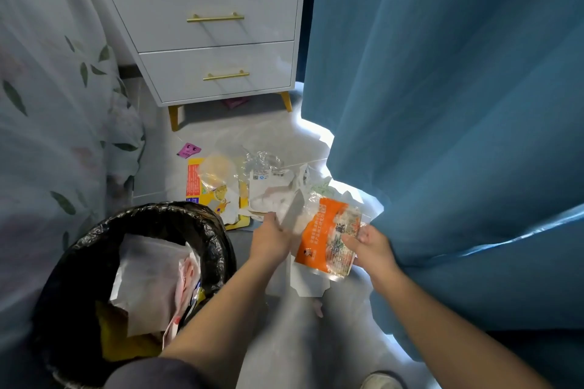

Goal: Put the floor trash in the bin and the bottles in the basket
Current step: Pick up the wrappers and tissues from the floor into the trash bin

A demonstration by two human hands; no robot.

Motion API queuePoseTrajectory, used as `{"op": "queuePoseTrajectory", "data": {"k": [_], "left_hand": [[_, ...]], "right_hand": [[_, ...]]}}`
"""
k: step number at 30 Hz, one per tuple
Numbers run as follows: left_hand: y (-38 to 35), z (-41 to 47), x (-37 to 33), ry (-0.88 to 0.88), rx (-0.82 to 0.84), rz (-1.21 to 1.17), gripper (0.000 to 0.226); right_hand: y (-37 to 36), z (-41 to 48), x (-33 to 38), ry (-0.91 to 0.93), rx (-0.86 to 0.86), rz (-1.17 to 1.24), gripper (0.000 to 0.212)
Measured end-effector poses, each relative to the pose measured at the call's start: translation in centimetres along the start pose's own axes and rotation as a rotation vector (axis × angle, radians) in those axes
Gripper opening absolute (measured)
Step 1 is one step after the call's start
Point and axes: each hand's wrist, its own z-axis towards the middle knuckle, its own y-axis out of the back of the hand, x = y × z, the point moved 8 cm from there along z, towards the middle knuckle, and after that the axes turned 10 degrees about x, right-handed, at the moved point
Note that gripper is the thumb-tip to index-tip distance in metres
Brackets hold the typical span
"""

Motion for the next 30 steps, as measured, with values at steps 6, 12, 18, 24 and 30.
{"op": "queuePoseTrajectory", "data": {"k": [6,12,18,24,30], "left_hand": [[3.7,-1.7,-2.4,-0.111,-0.045,0.082,0.034],[8.4,-4.4,-3.0,-0.183,-0.072,0.053,0.021],[13.8,-7.5,-0.1,-0.159,-0.137,0.039,0.027],[18.9,-10.5,5.1,-0.046,-0.209,0.052,0.012],[21.8,-12.0,12.3,0.257,-0.268,0.100,0.031]], "right_hand": [[0.3,-1.9,3.0,0.064,0.022,0.078,0.014],[-2.2,-3.9,6.1,0.140,0.084,0.096,0.017],[-7.3,-6.1,7.5,0.143,0.134,0.035,0.015],[-13.3,-8.7,7.7,0.129,0.199,-0.034,0.019],[-19.4,-9.8,5.8,0.072,0.247,-0.206,0.019]]}}
